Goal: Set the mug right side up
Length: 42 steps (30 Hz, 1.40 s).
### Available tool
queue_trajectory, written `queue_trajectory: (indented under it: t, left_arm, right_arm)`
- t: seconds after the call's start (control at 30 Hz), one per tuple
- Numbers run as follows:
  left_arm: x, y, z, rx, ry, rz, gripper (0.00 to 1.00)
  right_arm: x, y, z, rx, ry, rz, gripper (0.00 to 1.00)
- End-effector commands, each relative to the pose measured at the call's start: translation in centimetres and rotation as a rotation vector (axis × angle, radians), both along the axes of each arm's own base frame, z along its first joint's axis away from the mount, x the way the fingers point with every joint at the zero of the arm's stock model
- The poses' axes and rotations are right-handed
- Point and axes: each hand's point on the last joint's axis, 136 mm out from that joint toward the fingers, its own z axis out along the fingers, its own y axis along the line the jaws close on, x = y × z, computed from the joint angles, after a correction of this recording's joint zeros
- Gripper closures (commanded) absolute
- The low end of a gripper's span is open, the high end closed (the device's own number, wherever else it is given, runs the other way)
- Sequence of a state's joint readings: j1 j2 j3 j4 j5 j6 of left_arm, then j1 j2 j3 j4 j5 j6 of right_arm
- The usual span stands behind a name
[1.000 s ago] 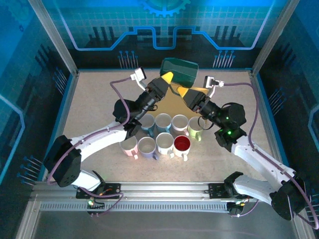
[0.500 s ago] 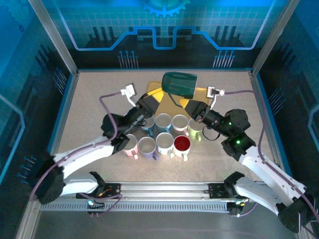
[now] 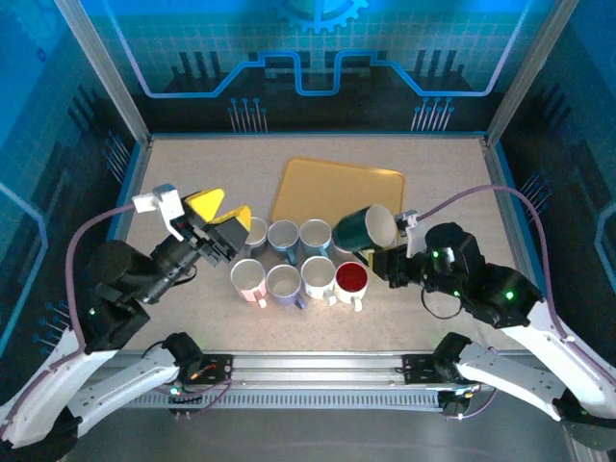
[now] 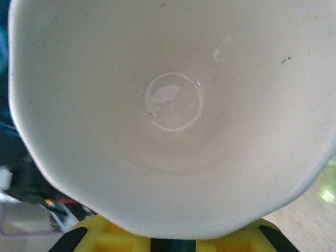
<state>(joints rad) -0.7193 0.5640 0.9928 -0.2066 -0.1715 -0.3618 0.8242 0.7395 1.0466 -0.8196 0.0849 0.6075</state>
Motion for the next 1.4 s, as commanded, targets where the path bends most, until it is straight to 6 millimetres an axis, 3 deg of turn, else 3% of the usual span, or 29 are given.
queue_trajectory:
  t: [0.0, 0.1, 0.27, 0.47, 0.6, 0.83, 0.93, 0.97, 1.37]
  left_arm:
    - [1.0, 3.5, -6.1, 0.311, 0.072, 0.199, 0.01]
    - [1.1, 4.5, -6.7, 0.328, 0.054, 0.252, 0.01]
    - [1.6, 4.2, -9.1, 0.343, 0.076, 0.253, 0.01]
    - [2.0, 3.9, -10.7, 0.370, 0.096, 0.252, 0.01]
    - [2.1, 3.6, -11.1, 0.369, 0.096, 0.243, 0.01]
    - [2.0, 3.6, -11.2, 0.380, 0.087, 0.242, 0.01]
    - [2.1, 3.6, -11.5, 0.382, 0.088, 0.245, 0.01]
    - [2.1, 3.6, -11.6, 0.384, 0.089, 0.245, 0.01]
    - [2.3, 3.3, -12.1, 0.385, 0.095, 0.237, 0.01]
  right_arm:
    - [-0.8, -4.1, -0.9, -0.256, -0.040, -0.050, 1.00]
    - [-1.7, -5.7, -1.9, -0.386, -0.002, -0.064, 1.00]
    - [-2.5, -8.4, -2.5, -0.591, 0.030, -0.116, 1.00]
    - [-3.6, -10.5, -3.9, -0.670, 0.115, -0.170, 1.00]
    - [-4.2, -9.7, -6.5, -0.676, 0.180, -0.146, 1.00]
    - [-4.7, -6.2, -10.9, -0.505, 0.229, -0.093, 1.00]
    - [-4.4, -5.5, -12.4, -0.514, 0.243, -0.094, 1.00]
    - [-4.5, -5.7, -13.7, -0.546, 0.257, -0.101, 1.00]
    - [-3.2, -3.7, -17.8, -0.546, 0.264, -0.122, 1.00]
